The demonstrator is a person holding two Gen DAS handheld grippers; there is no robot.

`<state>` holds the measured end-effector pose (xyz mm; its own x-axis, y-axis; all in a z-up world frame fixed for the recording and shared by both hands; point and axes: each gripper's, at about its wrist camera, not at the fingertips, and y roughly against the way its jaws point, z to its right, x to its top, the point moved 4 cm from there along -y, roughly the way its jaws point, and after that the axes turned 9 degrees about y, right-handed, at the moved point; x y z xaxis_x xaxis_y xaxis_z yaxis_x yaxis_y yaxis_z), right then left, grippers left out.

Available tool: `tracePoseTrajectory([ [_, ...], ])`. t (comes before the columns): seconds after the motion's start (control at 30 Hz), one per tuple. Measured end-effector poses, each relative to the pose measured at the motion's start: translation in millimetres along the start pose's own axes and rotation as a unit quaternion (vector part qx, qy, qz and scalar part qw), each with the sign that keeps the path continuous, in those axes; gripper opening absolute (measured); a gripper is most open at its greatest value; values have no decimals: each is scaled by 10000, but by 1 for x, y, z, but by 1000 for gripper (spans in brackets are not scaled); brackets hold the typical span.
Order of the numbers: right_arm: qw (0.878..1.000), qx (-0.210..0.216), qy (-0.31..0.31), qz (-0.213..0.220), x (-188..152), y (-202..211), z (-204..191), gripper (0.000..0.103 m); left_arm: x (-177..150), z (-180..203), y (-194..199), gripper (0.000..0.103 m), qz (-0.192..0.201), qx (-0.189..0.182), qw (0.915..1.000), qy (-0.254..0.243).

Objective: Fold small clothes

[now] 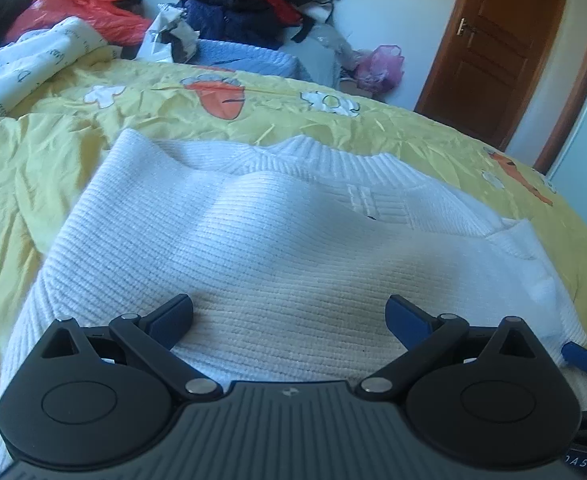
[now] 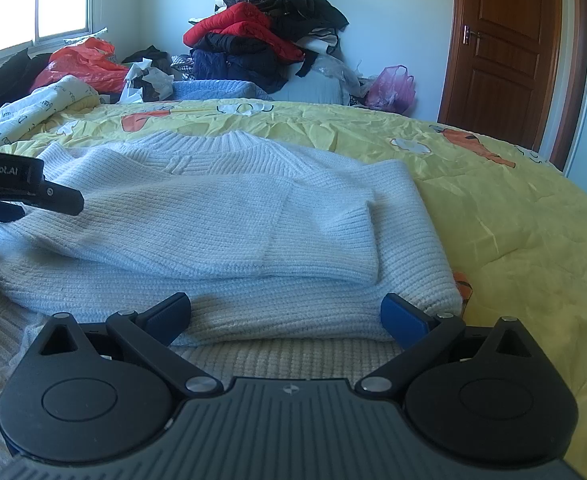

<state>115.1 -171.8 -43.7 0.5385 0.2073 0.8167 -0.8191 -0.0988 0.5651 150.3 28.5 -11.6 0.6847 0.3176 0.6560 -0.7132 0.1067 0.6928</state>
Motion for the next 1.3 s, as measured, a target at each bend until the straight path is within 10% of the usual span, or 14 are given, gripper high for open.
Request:
tracePoseTrajectory([
  [1.3,10000,5,-1,3,0,0,1,101,-23,-12,30,103,-211,708,9973,-19],
])
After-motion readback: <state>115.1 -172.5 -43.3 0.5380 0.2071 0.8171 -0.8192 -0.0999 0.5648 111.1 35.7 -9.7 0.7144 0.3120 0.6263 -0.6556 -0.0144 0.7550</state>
